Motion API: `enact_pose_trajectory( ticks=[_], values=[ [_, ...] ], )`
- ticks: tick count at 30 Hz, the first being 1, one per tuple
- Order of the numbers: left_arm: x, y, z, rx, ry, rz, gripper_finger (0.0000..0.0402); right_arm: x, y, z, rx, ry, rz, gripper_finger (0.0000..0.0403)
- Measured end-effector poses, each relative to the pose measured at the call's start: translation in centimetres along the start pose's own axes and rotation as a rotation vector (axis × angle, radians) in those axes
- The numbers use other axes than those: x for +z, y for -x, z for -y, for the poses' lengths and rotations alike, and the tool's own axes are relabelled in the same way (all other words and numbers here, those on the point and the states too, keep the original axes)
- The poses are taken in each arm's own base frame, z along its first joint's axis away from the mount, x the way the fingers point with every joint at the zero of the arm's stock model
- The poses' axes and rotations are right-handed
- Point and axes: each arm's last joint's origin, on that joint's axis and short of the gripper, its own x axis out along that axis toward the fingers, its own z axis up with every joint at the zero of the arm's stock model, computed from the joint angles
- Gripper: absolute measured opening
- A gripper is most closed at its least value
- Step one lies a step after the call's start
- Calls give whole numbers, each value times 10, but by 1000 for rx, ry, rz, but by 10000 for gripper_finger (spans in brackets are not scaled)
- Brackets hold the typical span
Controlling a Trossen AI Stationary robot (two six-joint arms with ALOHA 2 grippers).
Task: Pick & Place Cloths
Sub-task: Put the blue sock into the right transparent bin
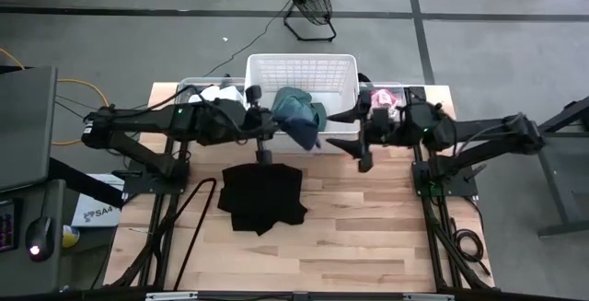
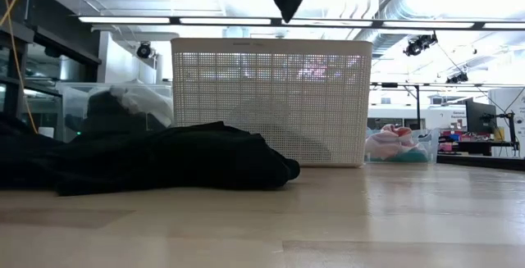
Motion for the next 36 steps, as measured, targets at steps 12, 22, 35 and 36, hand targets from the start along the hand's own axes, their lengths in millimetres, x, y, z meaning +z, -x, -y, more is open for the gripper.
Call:
enact_pose_trajectory(
  ticks=[12,22,35,36],
  values=[
    [2,-7,-4,9,-1,33,8,-35,-43,-9,-208,74,-21,247],
    [4,-7,-2,-45,2,63,8,-51,-61,-11,-215,-36,17,242],
    [4,-7,-2,-55,1,62,18,-50,-60,-11,-249,-91,32,16],
    [4,-7,-2,-56,3,61,22,-50,-60,-11,-249,-100,33,14]
  ],
)
